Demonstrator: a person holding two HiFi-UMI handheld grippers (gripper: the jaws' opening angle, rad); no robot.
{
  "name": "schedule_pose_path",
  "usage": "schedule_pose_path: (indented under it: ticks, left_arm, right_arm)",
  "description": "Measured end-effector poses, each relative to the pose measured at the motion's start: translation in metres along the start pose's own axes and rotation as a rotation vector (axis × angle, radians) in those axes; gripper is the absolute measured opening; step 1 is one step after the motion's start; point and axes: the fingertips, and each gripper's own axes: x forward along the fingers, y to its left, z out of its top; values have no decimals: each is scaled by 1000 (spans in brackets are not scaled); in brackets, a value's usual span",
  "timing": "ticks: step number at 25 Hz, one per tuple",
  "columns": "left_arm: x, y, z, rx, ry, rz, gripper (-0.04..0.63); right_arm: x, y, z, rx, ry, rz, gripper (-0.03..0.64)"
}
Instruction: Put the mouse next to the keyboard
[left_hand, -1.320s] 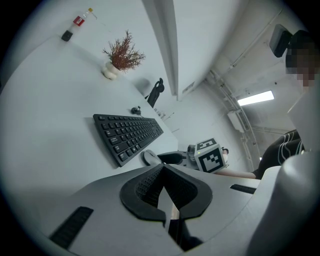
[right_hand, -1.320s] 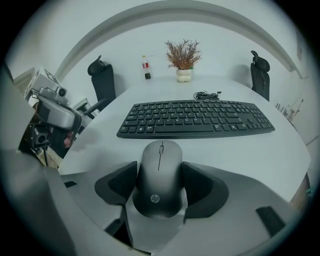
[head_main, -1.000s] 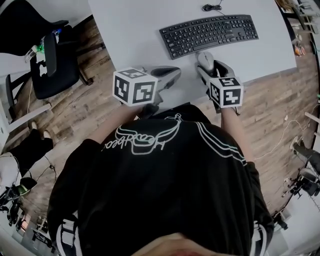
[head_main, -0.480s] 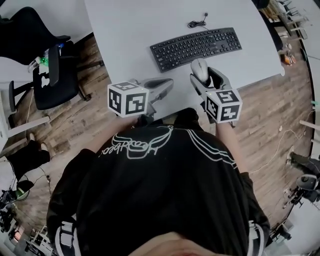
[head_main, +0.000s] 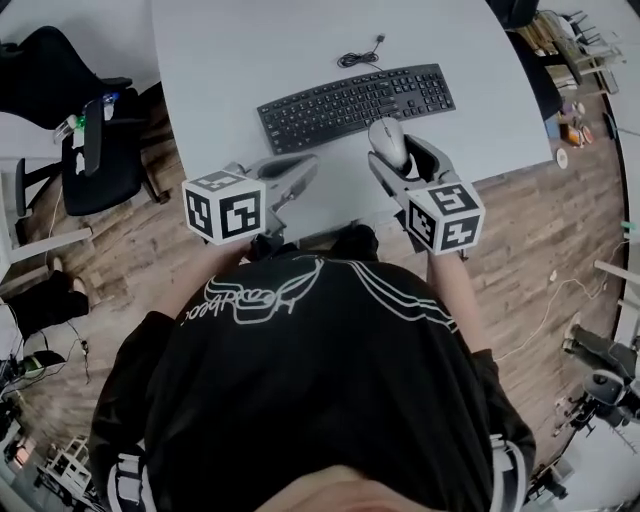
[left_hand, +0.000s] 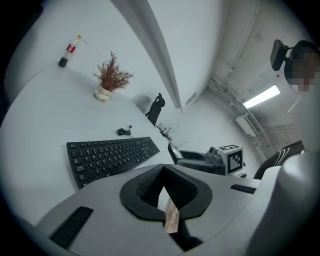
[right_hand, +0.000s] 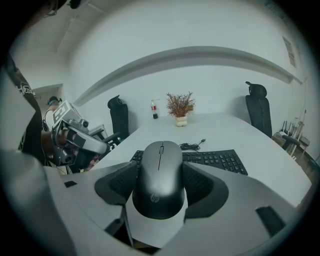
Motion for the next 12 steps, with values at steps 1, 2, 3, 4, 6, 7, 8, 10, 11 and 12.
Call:
schedule_pose_path:
  ticks: [1,2,3,4,6,7,8,10,11,12]
  left_arm:
    - [7,-2,2,6,-4,16,6]
    - [14,-4,3,9,-8,29,6]
    - [22,-7,5,6,-14,40,6]
    - [31,-10,6,0,-21,47,6]
    - [53,-17,11,-11,-34,57,6]
    - [65,-22,14,-13,-39,60,6]
    - [78,-27,17,-12,-44,61,6]
    - [104,-39,25,-3,-57,63,6]
    - [116,-45,29,3,-64,64,6]
    - [129,-52,33,10,-69,66,6]
  right_arm:
    - [-4,-11,-1,0,-2,3,262]
    - [-8,-24,-2,4,-5,6,262]
    - [-12,-36,-2,11,-9,10,262]
    - [-17,-50,-1,20,-15,15,262]
    - [-27,-78,3,25,-27,21,262]
    - [-33,-92,5,19,-31,21,262]
    - [-39,-106,6,13,-35,22,262]
    - [-52,-134,8,9,-43,22,262]
    - [-58,-147,8,8,-46,22,262]
    - [-64,-161,8,5,-48,20,262]
